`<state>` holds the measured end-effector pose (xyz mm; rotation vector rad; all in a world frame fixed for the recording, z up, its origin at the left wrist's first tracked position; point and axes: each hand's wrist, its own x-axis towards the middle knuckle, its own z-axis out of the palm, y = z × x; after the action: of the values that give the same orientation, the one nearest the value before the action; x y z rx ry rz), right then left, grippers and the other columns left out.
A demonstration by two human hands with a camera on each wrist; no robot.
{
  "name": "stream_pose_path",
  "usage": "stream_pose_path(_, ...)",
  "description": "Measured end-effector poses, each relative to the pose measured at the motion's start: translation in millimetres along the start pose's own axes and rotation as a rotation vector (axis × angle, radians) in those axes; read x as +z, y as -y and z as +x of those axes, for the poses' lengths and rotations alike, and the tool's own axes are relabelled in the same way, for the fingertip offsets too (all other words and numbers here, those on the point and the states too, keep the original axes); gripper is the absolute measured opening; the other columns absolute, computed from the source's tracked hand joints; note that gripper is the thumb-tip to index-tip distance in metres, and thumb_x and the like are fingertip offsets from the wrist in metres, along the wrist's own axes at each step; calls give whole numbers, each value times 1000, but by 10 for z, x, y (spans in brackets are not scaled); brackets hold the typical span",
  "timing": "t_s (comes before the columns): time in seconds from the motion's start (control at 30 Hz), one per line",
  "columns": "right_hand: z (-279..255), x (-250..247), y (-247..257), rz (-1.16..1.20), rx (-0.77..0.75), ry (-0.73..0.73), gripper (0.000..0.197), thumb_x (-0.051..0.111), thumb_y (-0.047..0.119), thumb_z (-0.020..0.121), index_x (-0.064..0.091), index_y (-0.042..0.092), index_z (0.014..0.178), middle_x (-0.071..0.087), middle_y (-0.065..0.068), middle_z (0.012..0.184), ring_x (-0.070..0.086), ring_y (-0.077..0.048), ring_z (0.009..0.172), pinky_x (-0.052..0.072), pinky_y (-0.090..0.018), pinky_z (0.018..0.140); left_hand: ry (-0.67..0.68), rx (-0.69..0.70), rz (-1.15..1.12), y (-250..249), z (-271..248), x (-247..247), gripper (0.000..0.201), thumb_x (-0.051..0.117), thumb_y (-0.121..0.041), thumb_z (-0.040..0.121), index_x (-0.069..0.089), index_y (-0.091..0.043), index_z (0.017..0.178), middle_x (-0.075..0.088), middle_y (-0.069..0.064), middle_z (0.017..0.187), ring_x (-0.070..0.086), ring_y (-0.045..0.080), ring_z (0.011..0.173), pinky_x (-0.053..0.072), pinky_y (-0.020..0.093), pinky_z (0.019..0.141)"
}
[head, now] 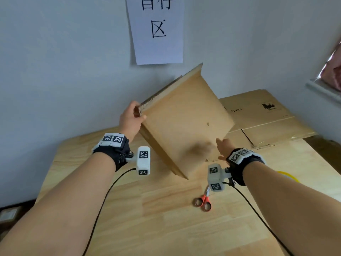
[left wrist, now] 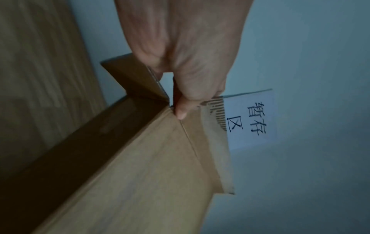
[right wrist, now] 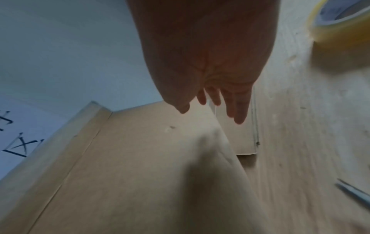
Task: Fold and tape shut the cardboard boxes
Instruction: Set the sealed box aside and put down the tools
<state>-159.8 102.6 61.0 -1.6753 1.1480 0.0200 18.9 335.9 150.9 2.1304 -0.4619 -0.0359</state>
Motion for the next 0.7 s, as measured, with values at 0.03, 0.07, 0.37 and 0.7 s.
stream_pose_path(0.03,-12,6,62,16,-1,-48,50,39,32,99,39,-6,133,49,-24,128,49,-41,119,42,-50,101,1,57,47,-5,-28,-56,25,66,-8,85,52,-23,99,62,-2,99,58,18,88,46,28,80)
stream_pose_path(0.07,-57,10,134,53,-9,-124,51,39,31,99,37,-4,135,46,-24,134,47,-39,121,40,-49,103,18,109,91,-14,-61,-114,23,67,-8,84,55,-20,99,60,-3,97,56,16,85,42,24,79)
stream_pose_path(0.37,-453,-47,542,455,-192,-602,47,28,33,103,33,4,140,31,-19,143,38,-30,128,32,-34,103,339,326,230,100,-312,-351,45,57,13,82,43,-28,70,60,-12,83,59,4,84,43,9,73)
stream_pose_path(0.7,-559,-551,610,466,-232,-636,46,33,36,101,40,8,138,29,-13,146,42,-26,126,32,-33,103,512,307,439,13,-260,-412,47,36,22,75,51,-23,79,53,-2,91,48,16,86,39,22,74)
